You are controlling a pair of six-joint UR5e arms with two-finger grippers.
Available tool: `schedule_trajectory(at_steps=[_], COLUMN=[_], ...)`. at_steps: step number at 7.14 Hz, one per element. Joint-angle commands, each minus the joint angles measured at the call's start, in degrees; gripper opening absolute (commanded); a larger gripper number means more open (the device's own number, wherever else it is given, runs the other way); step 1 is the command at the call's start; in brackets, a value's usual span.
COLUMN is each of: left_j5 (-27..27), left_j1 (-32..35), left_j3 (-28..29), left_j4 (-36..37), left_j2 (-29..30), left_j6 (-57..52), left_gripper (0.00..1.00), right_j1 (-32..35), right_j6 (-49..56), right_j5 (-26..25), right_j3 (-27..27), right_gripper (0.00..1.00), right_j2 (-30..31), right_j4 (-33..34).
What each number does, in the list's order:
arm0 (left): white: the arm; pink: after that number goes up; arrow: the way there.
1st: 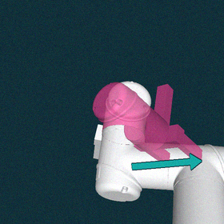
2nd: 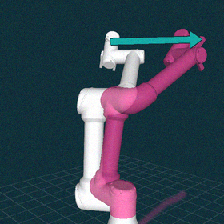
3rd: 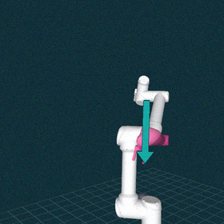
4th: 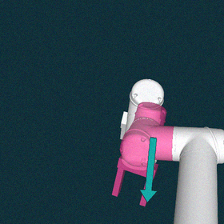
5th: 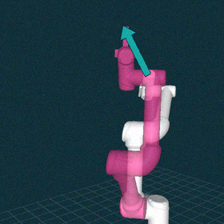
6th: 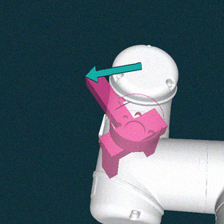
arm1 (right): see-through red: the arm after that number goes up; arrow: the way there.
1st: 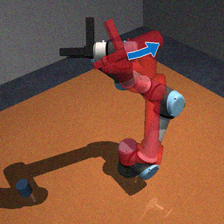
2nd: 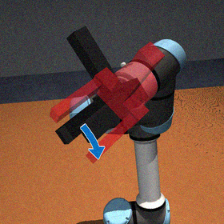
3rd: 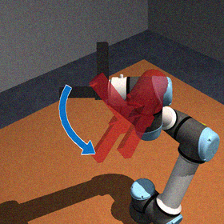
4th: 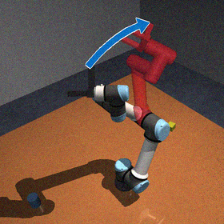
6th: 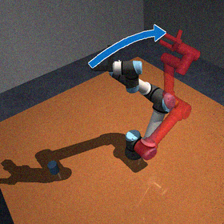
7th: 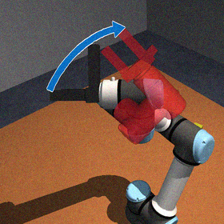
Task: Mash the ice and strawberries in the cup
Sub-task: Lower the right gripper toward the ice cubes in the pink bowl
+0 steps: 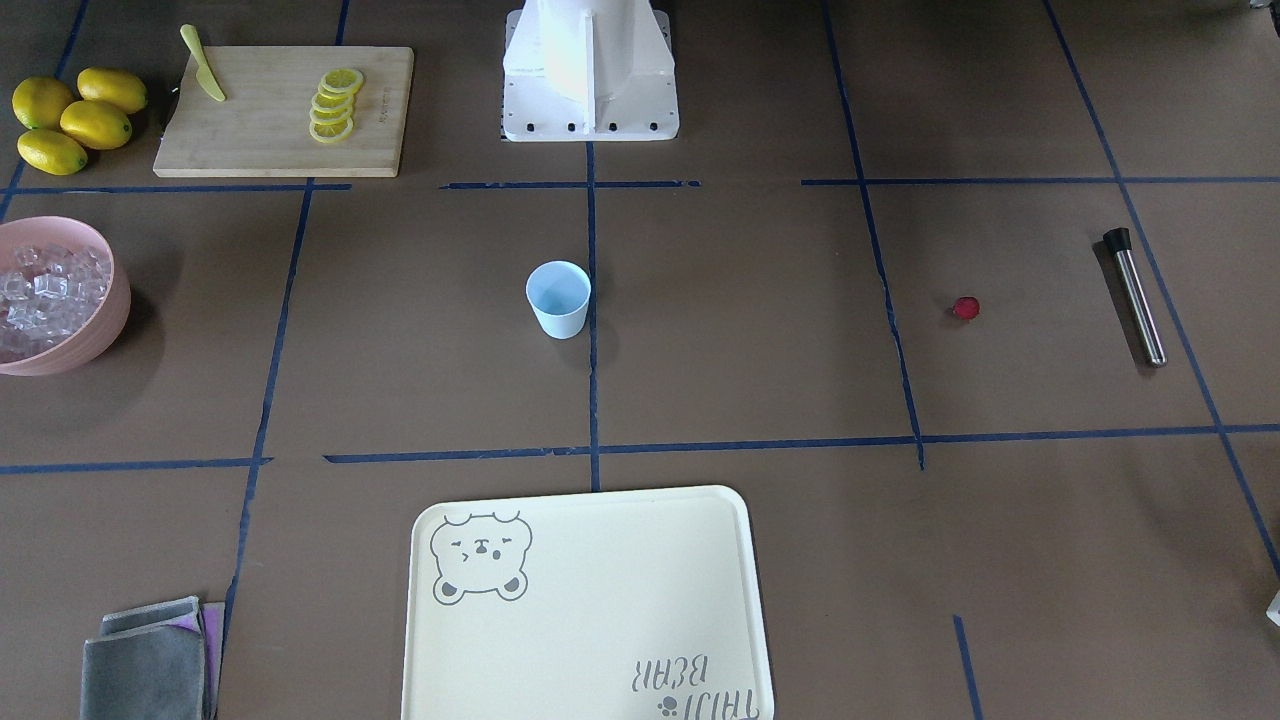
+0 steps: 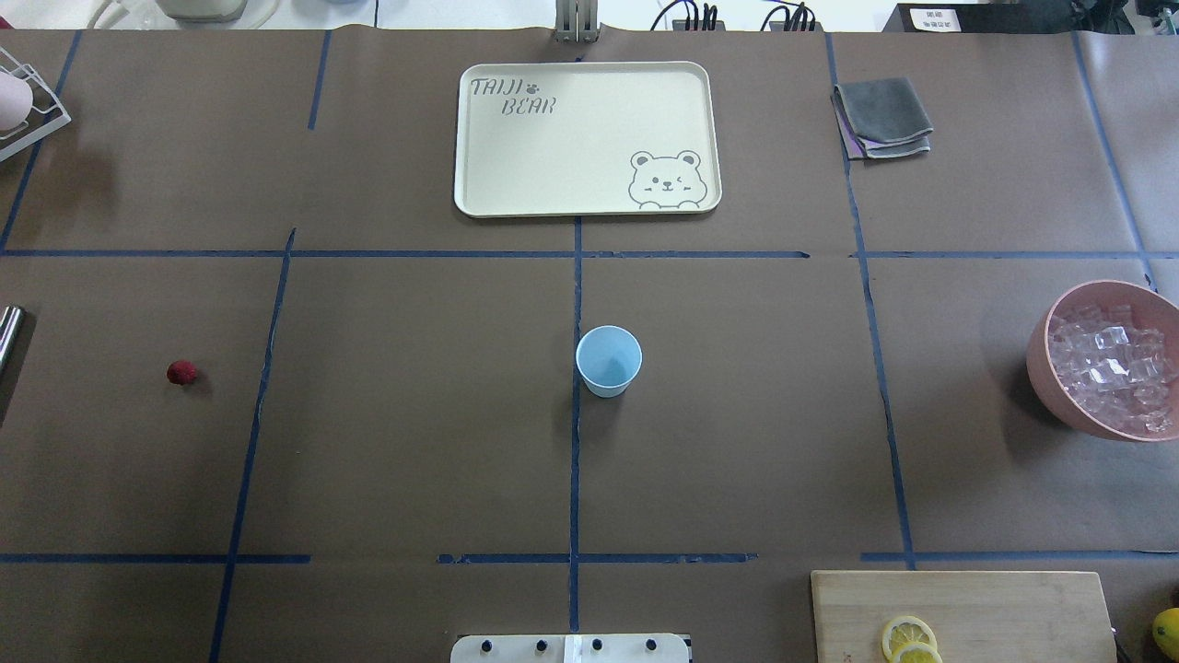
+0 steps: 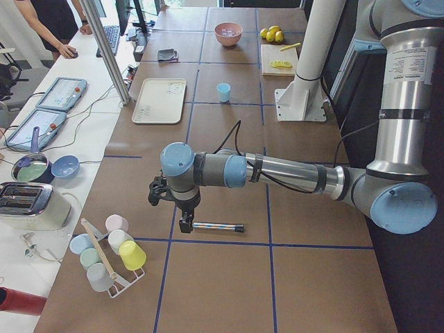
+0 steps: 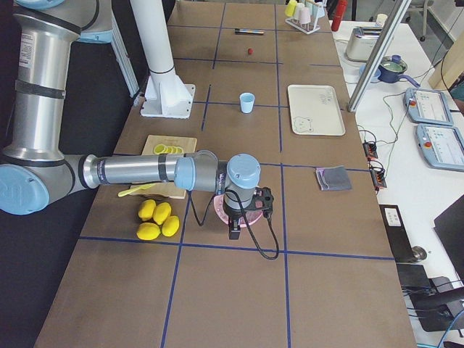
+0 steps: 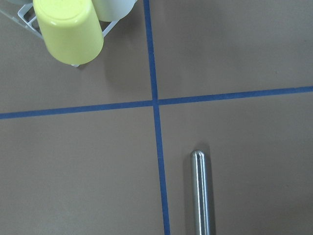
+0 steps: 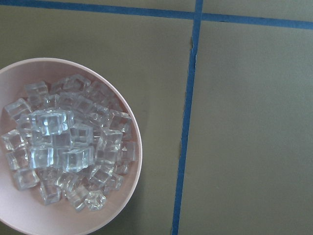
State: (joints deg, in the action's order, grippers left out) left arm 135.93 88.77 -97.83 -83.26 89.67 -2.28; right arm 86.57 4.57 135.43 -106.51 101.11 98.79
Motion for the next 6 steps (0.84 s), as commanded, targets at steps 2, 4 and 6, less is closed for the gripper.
schedule_trajectory(at_steps=[2, 4, 6], left_j5=[1.27, 1.27, 1.27], left_j1=[0.35, 0.35, 0.09], left_j3=[-2.18, -4.20, -4.39], left_j4=[0.03, -0.58, -0.67], left_j2=[-0.20, -2.91, -2.84], left_j6=[0.52, 0.18, 0.09], left_gripper=[1.00, 1.00, 1.00], right_j1=[0.00, 0.53, -0.17], right_j6=[0.09, 0.00, -1.31], right_j5=[-0.34, -0.43, 0.35], right_j3=[-0.02, -0.37, 0.42], right_gripper=[1.00, 1.00, 1.00], right_j2=[-1.08, -1.00, -0.83], right_j4=[-0.09, -3.22, -8.50])
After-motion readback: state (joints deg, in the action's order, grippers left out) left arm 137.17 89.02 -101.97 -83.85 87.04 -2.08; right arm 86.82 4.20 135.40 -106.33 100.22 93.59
